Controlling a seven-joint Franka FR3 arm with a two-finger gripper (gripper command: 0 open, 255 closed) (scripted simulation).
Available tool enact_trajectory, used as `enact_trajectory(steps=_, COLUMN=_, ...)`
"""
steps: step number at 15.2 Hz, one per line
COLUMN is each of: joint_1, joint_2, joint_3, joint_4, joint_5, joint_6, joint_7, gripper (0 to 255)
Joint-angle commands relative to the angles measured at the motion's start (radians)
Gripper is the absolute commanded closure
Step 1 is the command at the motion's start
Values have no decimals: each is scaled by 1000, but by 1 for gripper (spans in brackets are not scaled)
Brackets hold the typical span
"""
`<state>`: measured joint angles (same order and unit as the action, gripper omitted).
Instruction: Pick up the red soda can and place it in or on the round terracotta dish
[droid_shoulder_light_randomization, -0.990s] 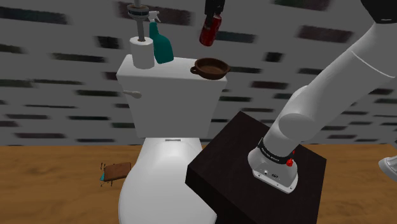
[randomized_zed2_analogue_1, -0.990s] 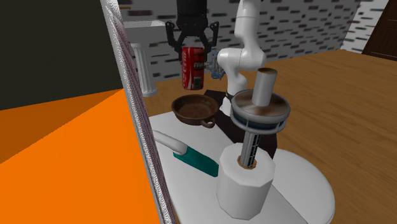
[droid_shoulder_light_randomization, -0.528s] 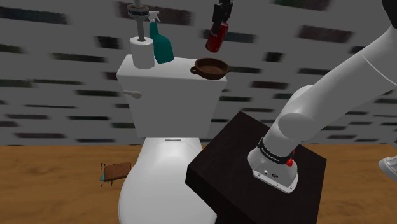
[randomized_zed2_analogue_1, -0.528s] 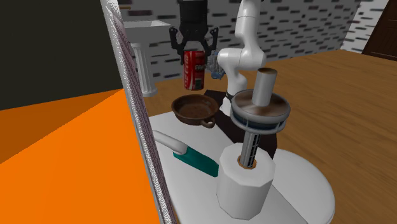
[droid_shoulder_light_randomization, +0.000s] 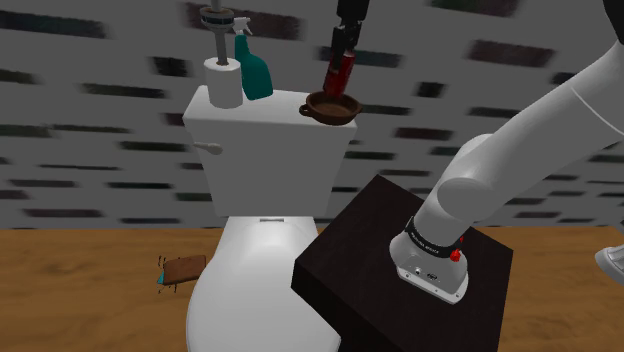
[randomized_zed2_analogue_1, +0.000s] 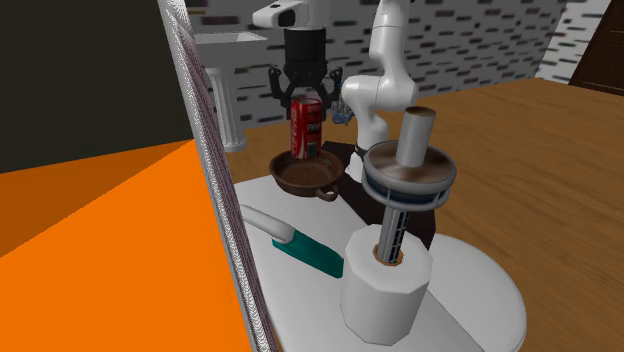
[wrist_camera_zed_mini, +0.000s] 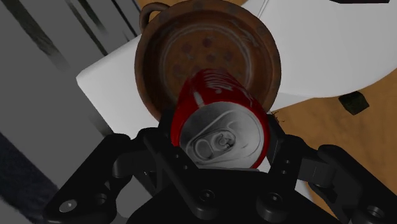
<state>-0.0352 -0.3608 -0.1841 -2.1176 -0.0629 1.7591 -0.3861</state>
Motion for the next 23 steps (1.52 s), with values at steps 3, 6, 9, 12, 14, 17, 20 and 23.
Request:
enact_trajectory(steps=3, joint_1=-2, joint_2=2, joint_3=-4, joint_4=-52, joint_5=-2, joint_6=54, joint_7=-1, gripper=255)
enact_trajectory(steps=6, joint_1=-2, joint_2=4, joint_3=-5, joint_4=-85, joint_5=-2, joint_6=90, joint_7=-1, gripper=255)
enact_trajectory(steps=9, joint_1=-2, joint_2=4, joint_3=-5, joint_4=-85, joint_5=-2, joint_6=90, joint_7=-1, gripper=255)
enact_trajectory(steps=12, joint_1=-2, joint_2=4, joint_3=-5, joint_4=-85, joint_5=-2, joint_6=90, joint_7=-1, gripper=255)
enact_trajectory(steps=14, joint_1=-2, joint_2=4, joint_3=-5, joint_4=-85, joint_5=-2, joint_6=90, joint_7=-1, gripper=0)
enact_trajectory(steps=17, joint_1=-2, joint_2=4, joint_3=-5, joint_4=-85, joint_5=-2, joint_6=90, joint_7=-1, gripper=0)
enact_trajectory(steps=20, joint_1=-2, joint_2=2, joint_3=-4, joint_4=-53, joint_5=-2, joint_6=56, joint_7=-1, gripper=0)
enact_trajectory(steps=23, joint_1=0, joint_2=3, joint_3=0, joint_4=41, joint_5=1, joint_6=-37, joint_7=-2, gripper=0)
